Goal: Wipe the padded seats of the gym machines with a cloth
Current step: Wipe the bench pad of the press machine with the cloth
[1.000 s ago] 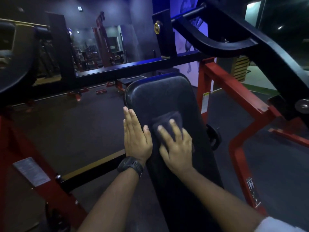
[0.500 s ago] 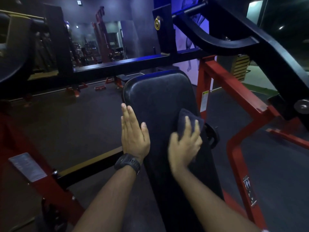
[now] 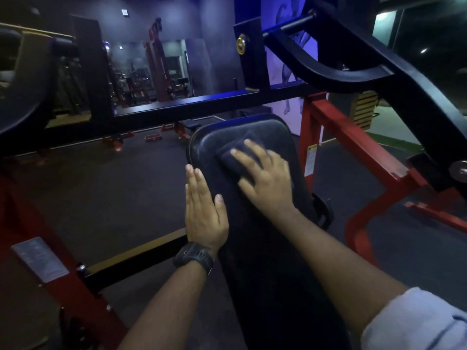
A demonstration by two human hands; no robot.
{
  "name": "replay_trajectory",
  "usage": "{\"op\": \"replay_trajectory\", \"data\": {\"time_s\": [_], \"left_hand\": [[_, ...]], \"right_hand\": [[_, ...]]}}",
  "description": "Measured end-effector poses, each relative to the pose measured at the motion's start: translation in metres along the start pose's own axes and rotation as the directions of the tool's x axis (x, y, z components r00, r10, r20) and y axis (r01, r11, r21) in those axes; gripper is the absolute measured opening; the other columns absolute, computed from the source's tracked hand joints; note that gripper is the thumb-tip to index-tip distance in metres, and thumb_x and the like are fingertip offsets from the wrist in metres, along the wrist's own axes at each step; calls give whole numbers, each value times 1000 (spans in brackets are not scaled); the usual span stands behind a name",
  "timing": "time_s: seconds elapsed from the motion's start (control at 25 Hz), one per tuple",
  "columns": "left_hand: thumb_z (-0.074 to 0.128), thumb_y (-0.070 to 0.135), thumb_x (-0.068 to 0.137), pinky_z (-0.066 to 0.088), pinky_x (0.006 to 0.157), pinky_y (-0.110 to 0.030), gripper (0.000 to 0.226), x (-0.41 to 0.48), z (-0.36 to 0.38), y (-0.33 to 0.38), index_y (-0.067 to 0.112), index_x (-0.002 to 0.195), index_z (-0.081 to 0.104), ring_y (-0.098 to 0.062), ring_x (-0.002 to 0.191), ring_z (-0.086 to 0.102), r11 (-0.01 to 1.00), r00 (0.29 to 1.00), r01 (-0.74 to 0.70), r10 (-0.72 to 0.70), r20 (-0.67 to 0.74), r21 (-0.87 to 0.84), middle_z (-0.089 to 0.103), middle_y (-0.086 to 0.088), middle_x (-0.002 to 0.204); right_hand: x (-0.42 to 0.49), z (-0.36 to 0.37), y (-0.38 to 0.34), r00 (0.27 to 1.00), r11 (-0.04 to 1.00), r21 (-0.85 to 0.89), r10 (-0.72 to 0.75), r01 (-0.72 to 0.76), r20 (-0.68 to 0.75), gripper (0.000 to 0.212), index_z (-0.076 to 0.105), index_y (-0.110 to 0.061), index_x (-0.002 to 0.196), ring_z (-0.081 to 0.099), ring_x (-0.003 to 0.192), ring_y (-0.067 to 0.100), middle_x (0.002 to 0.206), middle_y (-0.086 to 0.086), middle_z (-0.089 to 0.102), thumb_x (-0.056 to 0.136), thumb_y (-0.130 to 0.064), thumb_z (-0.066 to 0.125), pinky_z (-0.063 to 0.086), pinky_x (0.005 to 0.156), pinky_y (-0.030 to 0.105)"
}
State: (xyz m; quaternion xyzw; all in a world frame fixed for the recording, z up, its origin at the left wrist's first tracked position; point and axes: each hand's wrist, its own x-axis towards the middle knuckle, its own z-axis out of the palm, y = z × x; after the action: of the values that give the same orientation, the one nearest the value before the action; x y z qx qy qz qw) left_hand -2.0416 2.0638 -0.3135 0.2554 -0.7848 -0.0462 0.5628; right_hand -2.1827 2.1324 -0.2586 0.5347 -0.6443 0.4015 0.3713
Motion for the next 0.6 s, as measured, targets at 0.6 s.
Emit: {"op": "replay_trajectory", "data": {"time_s": [0.6], "left_hand": [[35, 22, 103, 9, 128, -40, 65, 0, -2, 2, -5, 157, 11, -27, 157, 9, 998, 1000, 0, 0, -1, 66, 8, -21, 167]], "right_hand": [[52, 5, -6, 933, 932, -41, -359, 360, 36, 55, 56, -40, 138, 52, 115, 36, 152, 1, 48, 84, -32, 61, 45, 89, 50]]}}
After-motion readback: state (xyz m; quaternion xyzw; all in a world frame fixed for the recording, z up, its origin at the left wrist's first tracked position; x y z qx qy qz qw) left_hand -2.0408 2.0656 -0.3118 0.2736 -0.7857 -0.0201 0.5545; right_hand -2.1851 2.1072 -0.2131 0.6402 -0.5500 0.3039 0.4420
